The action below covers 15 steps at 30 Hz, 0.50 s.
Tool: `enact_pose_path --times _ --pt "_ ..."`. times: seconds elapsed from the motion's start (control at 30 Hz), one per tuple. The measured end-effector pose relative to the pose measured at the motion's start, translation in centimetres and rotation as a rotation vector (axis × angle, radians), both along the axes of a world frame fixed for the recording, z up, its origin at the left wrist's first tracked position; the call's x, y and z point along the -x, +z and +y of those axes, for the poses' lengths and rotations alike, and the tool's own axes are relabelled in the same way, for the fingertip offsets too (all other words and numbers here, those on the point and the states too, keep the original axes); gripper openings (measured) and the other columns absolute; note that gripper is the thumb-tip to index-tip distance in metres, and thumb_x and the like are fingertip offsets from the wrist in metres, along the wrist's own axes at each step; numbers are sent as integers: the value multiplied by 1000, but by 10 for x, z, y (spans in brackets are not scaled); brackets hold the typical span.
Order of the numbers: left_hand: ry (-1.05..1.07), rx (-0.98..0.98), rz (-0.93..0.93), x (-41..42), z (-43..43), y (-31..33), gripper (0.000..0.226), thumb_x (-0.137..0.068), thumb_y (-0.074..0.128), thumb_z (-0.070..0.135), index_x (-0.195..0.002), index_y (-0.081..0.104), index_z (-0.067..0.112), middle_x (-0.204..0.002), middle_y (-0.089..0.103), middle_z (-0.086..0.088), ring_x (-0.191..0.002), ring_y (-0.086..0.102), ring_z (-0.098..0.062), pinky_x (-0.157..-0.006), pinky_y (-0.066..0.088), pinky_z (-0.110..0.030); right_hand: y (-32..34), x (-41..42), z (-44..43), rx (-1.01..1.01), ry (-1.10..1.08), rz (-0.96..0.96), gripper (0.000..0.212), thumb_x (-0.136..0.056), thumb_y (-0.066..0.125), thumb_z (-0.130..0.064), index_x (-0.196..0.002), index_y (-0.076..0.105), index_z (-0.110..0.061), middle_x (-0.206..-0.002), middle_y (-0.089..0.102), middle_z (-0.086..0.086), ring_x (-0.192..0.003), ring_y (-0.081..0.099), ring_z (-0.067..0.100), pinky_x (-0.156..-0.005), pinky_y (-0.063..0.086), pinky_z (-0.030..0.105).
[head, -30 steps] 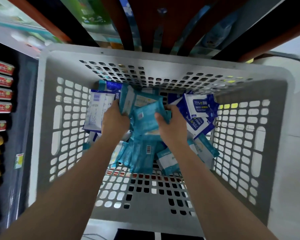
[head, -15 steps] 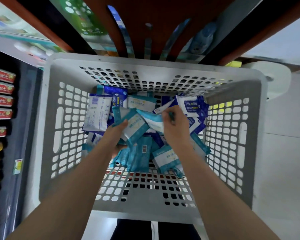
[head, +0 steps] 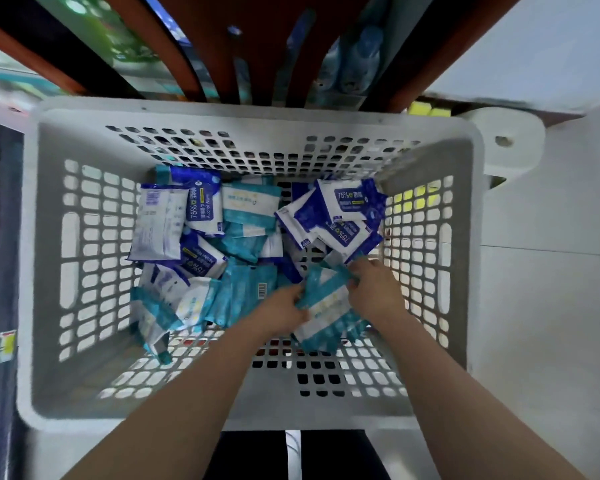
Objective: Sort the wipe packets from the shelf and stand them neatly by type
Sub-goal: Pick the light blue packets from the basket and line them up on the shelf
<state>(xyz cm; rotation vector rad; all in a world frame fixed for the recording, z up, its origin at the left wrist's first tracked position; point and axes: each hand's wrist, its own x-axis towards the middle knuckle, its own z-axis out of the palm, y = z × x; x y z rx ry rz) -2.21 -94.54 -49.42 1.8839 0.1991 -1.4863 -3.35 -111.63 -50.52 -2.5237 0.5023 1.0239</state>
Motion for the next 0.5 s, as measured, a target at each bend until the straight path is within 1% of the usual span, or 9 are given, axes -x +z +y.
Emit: enact_pose_path --times 0.03,0.07,0.1,0.17,0.23,0.3,0.37,0.4,0.5 --pt "-204 -19 -35 6 -8 -6 43 -92 57 13 -134 47 9 -130 55 -6 -112 54 -21 -87 44 -25 -1 3 3 20 0 -67 29 -91 49 -12 -119 58 -10 -118 56 12 -107 52 30 -83 44 35" --pt "-359 -44 -107 11 -15 -11 42 -92 58 16 -132 48 8 -129 54 -10 -113 54 -24 -88 45 -27 0 4 7 30 -10 -138 30 -91 49 -11 -119 59 -10 -119 56 12 -108 50 30 -84 44 36" --pt "-443 -82 -194 15 -18 -16 39 -90 58 19 -127 51 8 -125 54 -11 -111 53 -26 -88 46 -31 0 4 11 26 -21 -190 30 -90 50 -11 -118 60 -10 -118 56 12 -108 50 29 -84 44 36" --pt "-420 -175 -387 13 -13 -18 29 -89 56 20 -115 59 9 -110 55 -10 -102 55 -27 -82 49 -36 1 0 25 -29 -8 -245 27 -91 51 -13 -116 61 -12 -115 57 9 -109 50 26 -83 45 36" --pt "-351 -313 -584 3 6 -13 22 -89 52 19 -105 64 10 -101 57 -8 -95 56 -27 -75 48 -36 -2 -4 44 -161 45 -224 24 -93 54 -18 -115 61 -13 -115 57 7 -110 51 25 -86 46 36" --pt "-418 -483 -725 -9 38 -9 20 -89 54 21 -104 64 14 -104 59 -6 -99 55 -25 -79 44 -35 -8 -9 64 -303 104 -149 29 -92 58 -24 -118 59 -12 -120 57 8 -114 50 26 -93 46 38" --pt "-523 -631 -736 -15 74 -4 28 -87 58 21 -115 60 19 -114 58 -4 -109 52 -24 -89 41 -36 -16 -13 84 -380 192 -74 39 -92 58 -29 -128 53 -15 -131 54 6 -122 46 25 -100 42 39" --pt "-572 -679 -736 -15 90 -2 33 -85 58 18 -118 57 19 -117 58 -3 -111 51 -24 -92 39 -36 -21 -14 94 -399 239 -53 45 -92 58 -30 -133 49 -16 -136 50 4 -126 43 24 -104 40 40" --pt "-701 -747 -746 -8 118 1 33 -80 54 7 -112 56 17 -112 61 -3 -107 53 -24 -96 34 -37 -32 -16 118 -380 320 -9 60 -90 61 -34 -142 36 -16 -145 40 4 -131 37 24 -107 37 41"
